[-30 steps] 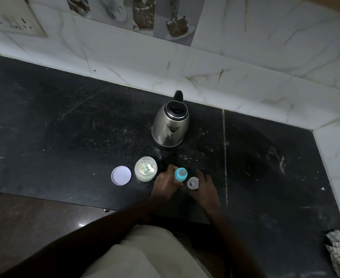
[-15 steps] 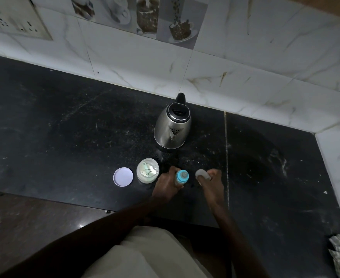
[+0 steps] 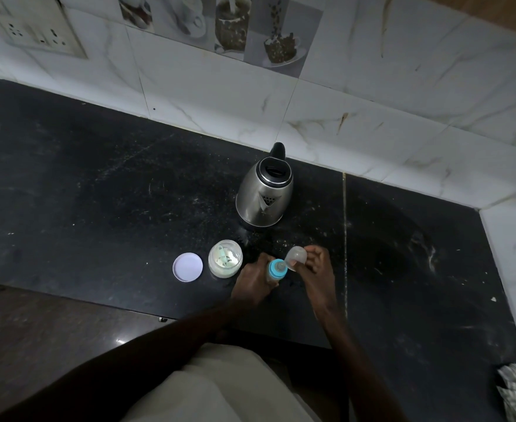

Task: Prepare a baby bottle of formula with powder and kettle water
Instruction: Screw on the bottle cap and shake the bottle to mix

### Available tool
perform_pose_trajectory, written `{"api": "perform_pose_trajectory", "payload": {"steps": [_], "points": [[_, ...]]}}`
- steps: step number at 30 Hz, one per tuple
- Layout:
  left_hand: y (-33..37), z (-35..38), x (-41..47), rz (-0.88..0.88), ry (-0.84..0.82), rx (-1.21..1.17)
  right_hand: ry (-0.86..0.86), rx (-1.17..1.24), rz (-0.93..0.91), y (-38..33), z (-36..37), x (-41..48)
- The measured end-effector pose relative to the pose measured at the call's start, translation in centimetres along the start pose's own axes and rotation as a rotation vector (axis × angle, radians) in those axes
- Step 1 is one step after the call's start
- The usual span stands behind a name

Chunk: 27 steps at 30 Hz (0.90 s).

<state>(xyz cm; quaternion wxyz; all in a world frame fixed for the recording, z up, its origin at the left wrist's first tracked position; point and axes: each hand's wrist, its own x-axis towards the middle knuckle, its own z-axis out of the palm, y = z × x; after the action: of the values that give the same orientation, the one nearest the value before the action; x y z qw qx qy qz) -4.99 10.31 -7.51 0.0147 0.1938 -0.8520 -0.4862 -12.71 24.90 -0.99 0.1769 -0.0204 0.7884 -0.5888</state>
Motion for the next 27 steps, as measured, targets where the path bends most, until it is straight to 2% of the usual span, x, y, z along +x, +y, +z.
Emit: {"api": "perform_pose_trajectory", "payload": {"steps": [5,9,11,14,19,21,27], "points": [[-0.4,0.1,0.1,0.003,-0.003,0.009,-0.061,-0.02,-0.095,-0.9,-0.5,-0.4],[-0.5,0.4,0.2,0.01,0.024,0.016,-0.142,-0.132,-0.166,-1.4,-0.7,-0.6],[-0.6,0.4,0.2,0.013,0.016,0.017,-0.118,-0.239,-0.251,-1.5,-0.7,-0.7],[-0.7,0.3,0.3,0.01,0.002,0.012,-0.099,-0.304,-0.281,-1.5,-0.8,-0.4],[-0.9,0.6,0.3,-0.001,0.02,-0.004,-0.334,-0.563,-0.456,-1.7,-0.7,0.4],[-0.9,0.7,0.4,-0.004,0.029,-0.004,-0.398,-0.65,-0.473,-1.9,-0.2,0.7],[-1.0,0.7,0.4,0.019,0.044,0.002,-0.457,-0.761,-0.449,-1.9,0.4,1.4]]}}
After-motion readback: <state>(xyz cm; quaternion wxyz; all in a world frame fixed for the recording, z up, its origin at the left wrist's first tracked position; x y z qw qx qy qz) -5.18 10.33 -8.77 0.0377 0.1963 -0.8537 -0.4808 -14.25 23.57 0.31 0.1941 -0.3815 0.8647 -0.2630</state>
